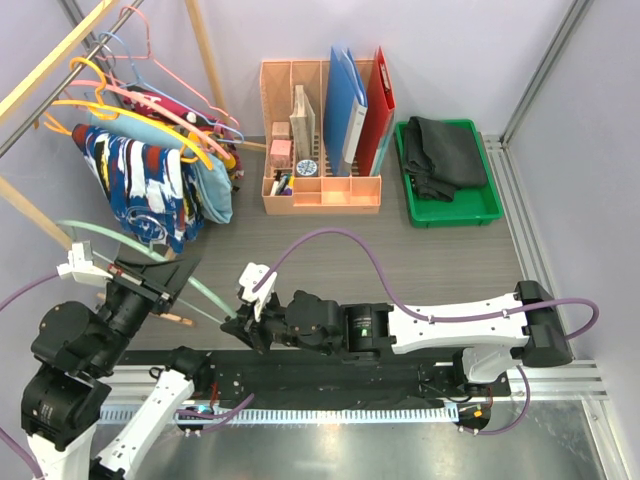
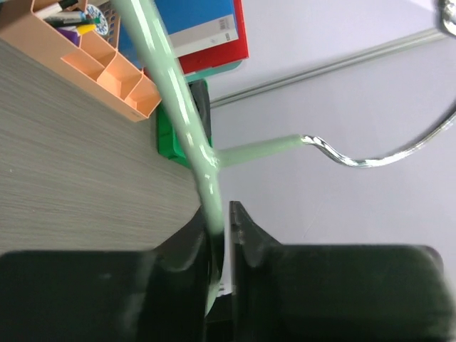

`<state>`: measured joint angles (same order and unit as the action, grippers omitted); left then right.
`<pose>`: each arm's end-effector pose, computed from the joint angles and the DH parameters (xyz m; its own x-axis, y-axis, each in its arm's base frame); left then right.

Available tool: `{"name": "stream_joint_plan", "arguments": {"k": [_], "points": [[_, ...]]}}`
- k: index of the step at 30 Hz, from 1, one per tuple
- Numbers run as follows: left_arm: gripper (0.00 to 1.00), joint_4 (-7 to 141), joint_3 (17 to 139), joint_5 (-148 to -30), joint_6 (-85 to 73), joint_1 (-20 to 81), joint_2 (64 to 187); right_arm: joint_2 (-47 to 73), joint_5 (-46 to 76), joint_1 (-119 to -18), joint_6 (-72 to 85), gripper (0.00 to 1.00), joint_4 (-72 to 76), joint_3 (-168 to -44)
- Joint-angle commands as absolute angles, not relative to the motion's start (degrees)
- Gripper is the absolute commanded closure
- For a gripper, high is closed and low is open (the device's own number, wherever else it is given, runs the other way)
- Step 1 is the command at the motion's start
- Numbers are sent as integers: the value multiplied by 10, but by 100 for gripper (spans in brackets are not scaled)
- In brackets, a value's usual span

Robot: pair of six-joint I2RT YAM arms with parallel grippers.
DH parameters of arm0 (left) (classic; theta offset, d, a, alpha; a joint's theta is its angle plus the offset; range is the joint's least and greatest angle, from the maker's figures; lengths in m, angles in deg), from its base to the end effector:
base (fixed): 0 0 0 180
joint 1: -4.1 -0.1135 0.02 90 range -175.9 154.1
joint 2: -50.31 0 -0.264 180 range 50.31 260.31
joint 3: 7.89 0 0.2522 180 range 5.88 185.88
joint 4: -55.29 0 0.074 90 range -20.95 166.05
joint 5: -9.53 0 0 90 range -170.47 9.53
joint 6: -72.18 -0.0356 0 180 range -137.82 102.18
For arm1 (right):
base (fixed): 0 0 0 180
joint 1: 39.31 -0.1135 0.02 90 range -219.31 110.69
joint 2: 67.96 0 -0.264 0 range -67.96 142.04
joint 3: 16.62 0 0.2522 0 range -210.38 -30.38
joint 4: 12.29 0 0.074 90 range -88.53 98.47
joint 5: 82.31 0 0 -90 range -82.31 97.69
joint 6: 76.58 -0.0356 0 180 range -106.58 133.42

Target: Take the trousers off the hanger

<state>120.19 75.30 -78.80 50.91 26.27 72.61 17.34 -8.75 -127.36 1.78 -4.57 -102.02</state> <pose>0.0076 -0.0020 0.4264 -0.3499 -0.8633 -0.3638 0.0667 0.3644 -0.9289 0.0222 0.3572 0.3627 -0.1959 -0.0667 -0.9784 -0.9286 0.3333 0.1632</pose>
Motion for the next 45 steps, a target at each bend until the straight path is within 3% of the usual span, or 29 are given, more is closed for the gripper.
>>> {"name": "stream_joint_plan", "arguments": {"k": [1,4,10,16,23,30,37,45], "points": [[74,1168,751,-799,504,265,707,145,-101,-1275,-13,99,-97,-1031],[57,1170,740,-799,499,265,691,127,-105,-1275,-16,99,-95,-1027],[34,1141,708,-835,492,265,669,96,-146,-1275,-14,99,-105,-1012],[23,1145,711,-879,456,265,650,83,-155,-1268,-10,99,-112,-1013],[21,1164,750,-935,410,265,606,98,-95,-1232,11,99,-43,-1075],[21,1319,813,-887,375,265,556,154,-12,-1204,55,99,61,-1189],[23,1337,802,-857,394,264,484,261,61,-1178,56,99,108,-1335],[23,1360,818,-852,390,265,481,395,134,-1152,45,99,142,-1512]]}}
